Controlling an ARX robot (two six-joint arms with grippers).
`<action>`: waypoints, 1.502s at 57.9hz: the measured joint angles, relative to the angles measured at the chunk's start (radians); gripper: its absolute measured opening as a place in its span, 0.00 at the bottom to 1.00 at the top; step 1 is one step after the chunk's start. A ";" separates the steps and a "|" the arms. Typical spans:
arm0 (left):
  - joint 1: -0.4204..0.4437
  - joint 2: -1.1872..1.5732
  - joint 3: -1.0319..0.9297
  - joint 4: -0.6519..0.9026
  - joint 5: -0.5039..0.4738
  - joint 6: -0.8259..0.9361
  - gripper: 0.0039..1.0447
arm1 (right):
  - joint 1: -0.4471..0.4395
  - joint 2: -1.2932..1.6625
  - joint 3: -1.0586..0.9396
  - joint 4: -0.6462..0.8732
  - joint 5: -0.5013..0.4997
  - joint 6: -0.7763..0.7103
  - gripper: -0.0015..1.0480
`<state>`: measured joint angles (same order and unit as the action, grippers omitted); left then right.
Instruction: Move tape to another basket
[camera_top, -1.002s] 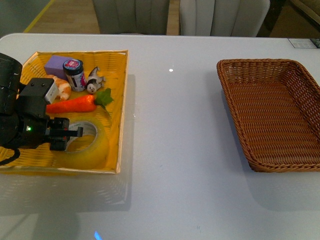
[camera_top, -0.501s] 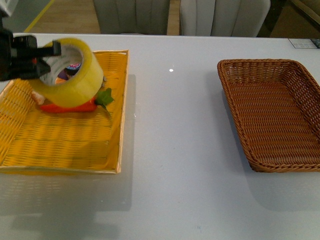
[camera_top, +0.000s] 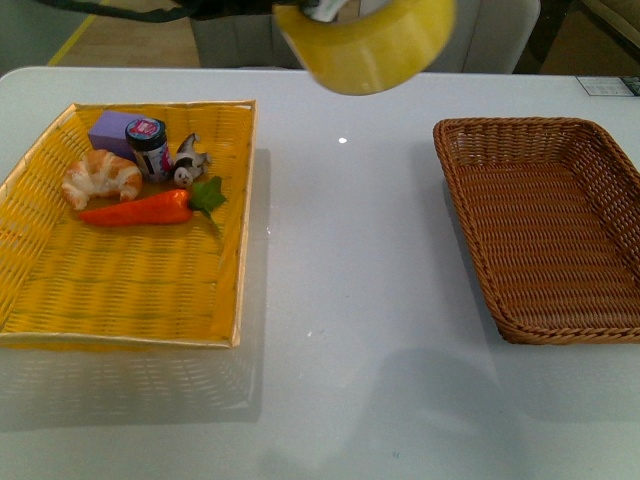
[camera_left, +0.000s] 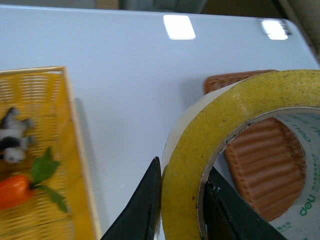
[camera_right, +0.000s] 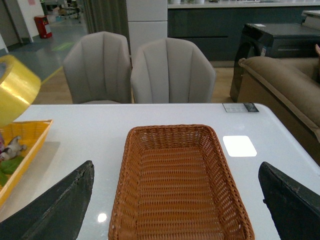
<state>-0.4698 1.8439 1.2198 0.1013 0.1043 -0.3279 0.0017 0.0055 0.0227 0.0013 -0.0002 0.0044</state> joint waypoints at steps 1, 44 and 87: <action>-0.011 0.000 0.003 -0.003 0.000 -0.003 0.14 | 0.000 0.000 0.000 0.000 0.000 0.000 0.91; -0.092 0.000 0.020 -0.048 0.003 -0.034 0.14 | -0.060 0.898 0.174 0.406 -0.626 0.478 0.91; -0.092 0.000 0.020 -0.055 0.031 -0.037 0.14 | 0.051 1.512 0.378 1.062 -0.662 0.812 0.91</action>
<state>-0.5617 1.8439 1.2396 0.0463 0.1352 -0.3649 0.0525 1.5173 0.4011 1.0634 -0.6624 0.8162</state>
